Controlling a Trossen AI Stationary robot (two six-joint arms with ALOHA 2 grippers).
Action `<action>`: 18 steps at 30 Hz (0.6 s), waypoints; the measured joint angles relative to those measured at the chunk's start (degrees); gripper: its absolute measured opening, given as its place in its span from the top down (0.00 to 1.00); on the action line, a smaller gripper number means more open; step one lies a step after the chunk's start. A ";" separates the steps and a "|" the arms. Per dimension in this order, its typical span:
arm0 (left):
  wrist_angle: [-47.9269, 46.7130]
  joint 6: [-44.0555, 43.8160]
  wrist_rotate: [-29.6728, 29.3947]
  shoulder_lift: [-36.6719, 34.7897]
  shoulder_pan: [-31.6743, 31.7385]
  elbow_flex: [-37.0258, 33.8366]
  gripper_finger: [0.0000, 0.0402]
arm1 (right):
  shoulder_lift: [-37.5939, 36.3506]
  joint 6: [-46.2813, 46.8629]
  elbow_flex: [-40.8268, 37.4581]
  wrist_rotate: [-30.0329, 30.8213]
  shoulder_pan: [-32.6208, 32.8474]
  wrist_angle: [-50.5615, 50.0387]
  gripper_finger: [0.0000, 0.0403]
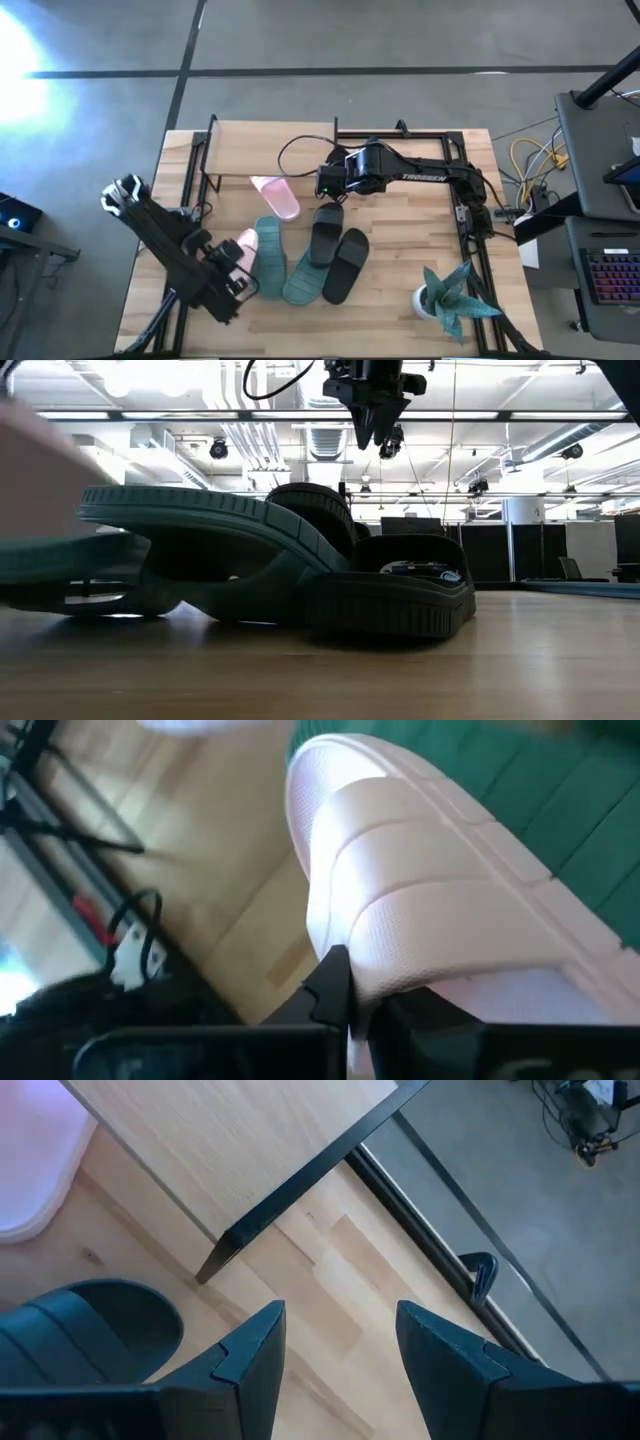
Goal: Pick and place slides into the shelf
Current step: Put the pink slide under the shelf
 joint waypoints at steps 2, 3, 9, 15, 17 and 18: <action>-0.07 -0.23 -5.04 -3.36 0.33 -1.32 1.00 | 0.00 0.25 0.00 0.01 0.00 0.17 0.55; 0.04 0.16 -7.61 -4.92 0.96 -2.64 1.00 | 0.00 0.44 0.00 0.00 0.00 0.24 0.55; -0.07 12.23 -8.04 -8.19 9.28 -13.79 1.00 | 0.00 0.01 0.00 0.01 0.00 1.06 0.55; -0.04 18.74 -6.01 -8.18 17.38 -22.18 1.00 | 0.00 -0.04 0.00 0.01 0.00 1.13 0.55; -0.03 21.47 -6.20 -8.15 20.17 -23.12 1.00 | 0.00 -0.05 0.00 0.01 -0.02 1.19 0.55; 0.00 22.96 -6.83 -8.15 21.69 -23.38 1.00 | 0.00 -0.05 0.00 0.01 -0.16 1.23 0.55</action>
